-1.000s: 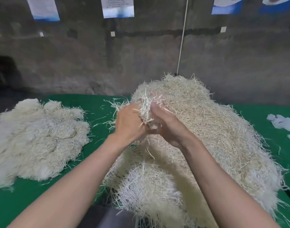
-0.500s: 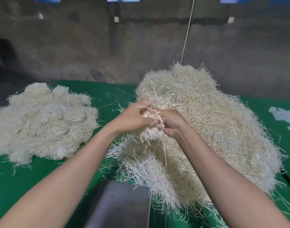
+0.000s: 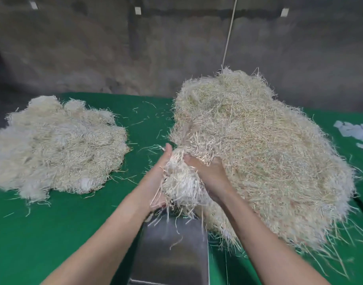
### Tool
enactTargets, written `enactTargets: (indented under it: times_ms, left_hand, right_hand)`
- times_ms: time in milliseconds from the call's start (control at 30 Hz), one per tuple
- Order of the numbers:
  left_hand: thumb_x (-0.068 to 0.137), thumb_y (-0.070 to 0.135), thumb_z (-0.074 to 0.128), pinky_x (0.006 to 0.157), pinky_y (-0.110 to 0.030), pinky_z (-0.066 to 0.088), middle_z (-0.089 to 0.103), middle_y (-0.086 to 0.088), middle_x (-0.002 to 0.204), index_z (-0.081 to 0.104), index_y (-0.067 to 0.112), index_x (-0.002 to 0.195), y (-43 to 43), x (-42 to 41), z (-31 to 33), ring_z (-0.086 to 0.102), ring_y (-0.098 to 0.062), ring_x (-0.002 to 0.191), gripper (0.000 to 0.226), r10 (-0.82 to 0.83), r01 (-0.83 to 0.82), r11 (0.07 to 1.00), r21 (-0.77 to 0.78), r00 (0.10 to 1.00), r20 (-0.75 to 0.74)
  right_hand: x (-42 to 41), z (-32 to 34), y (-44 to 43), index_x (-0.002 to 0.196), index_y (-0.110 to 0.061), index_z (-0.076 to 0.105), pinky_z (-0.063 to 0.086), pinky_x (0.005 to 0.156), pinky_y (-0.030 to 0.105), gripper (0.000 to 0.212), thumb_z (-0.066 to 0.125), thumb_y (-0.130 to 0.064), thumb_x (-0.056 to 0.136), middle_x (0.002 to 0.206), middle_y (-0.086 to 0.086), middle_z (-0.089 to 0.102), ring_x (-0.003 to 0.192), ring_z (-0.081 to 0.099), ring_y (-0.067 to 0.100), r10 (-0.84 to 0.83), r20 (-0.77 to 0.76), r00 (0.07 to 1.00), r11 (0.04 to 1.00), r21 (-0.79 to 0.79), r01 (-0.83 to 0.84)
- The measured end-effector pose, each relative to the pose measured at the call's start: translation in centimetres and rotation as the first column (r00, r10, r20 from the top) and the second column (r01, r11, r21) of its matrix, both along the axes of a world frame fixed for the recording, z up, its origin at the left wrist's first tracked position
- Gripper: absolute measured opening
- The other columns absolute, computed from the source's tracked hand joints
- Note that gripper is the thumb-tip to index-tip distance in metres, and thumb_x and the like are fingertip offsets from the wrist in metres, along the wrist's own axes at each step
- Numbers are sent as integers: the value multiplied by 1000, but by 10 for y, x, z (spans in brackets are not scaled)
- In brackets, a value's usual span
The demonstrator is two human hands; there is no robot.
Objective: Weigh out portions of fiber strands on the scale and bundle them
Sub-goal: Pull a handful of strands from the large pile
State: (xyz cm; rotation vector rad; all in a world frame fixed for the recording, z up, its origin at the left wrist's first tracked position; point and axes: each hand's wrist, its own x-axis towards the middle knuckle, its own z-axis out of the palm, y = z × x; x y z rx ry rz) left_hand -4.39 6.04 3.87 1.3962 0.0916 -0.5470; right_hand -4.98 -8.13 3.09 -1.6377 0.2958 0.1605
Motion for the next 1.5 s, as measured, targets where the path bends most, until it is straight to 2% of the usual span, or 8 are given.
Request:
enactTargets:
  times_ms: [200, 467, 700, 933, 1033, 1267, 1400, 1500]
  left_hand:
    - [77, 56, 63, 110, -42, 24, 22, 3, 155, 26, 25, 147, 15, -13, -64, 26, -18, 139, 85, 160, -225, 932, 286, 959, 232]
    - [74, 66, 56, 99, -30, 40, 56, -13, 131, 54, 2, 127, 15, -41, -124, 53, -19, 115, 83, -161, -105, 833, 543, 894, 419]
    - [81, 67, 28, 46, -5, 37, 51, 17, 60, 57, 21, 89, -3, -37, -106, 47, 7, 49, 55, 122, -186, 974, 132, 914, 388]
    - [75, 76, 30, 101, -44, 42, 56, -6, 132, 48, 41, 120, 12, -32, -85, 53, -19, 122, 60, 42, -37, 981, -191, 999, 22]
    - [83, 70, 39, 88, -48, 52, 62, -21, 121, 57, 10, 124, 20, -37, -92, 62, -33, 110, 74, -104, -60, 827, -558, 961, -256]
    - [92, 17, 33, 56, -33, 58, 70, -17, 73, 72, 2, 80, 15, -38, -99, 70, -27, 67, 43, 107, -174, 700, -692, 985, -139]
    - [87, 28, 48, 62, -27, 55, 72, -4, 80, 73, 11, 85, 18, -40, -99, 69, -22, 73, 30, 239, -220, 920, -325, 971, 20]
    - [87, 49, 46, 79, -13, 46, 62, 28, 97, 58, 31, 115, 43, -33, -100, 59, 3, 94, 35, 55, -102, 985, 138, 950, 307]
  right_hand:
    - [-39, -49, 5, 144, -32, 31, 28, 106, 35, 118, 56, -90, 45, 153, -6, 20, 135, 31, 14, 153, -150, 977, 933, -305, -193]
    - [-83, -93, -11, 143, -34, 26, 29, 95, 17, 88, 79, -38, 72, 133, -11, 32, 123, 33, 5, 170, 21, 985, 869, -475, -140]
    - [-87, -78, 6, 103, -46, 51, 43, 84, 14, 43, 75, -19, 78, 116, -11, 61, 85, 56, -11, 20, 181, 983, 961, -274, 31]
    - [-81, -44, 7, 105, -50, 48, 48, 85, 27, 59, 72, -3, 78, 101, -39, 54, 84, 55, 0, -87, 430, 898, 913, -327, 245]
    - [-86, -51, 22, 113, -46, 48, 46, 58, 13, 54, 70, -8, 82, 94, -25, 61, 61, 52, -6, 45, 316, 948, 948, -312, 59]
    - [-98, -70, 41, 121, -51, 31, 42, 96, 27, 72, 74, -18, 75, 141, 7, 40, 110, 57, 9, 28, -64, 998, 996, 84, -22]
    - [-91, -85, 39, 118, -12, 34, 53, 70, 19, 55, 67, 6, 78, 94, 3, 58, 57, 60, 1, -43, -202, 979, 966, 243, 93]
    - [-87, -95, 30, 129, -5, 28, 46, 81, 20, 66, 70, 1, 78, 105, 9, 55, 84, 58, 9, -89, -201, 976, 987, 114, 113]
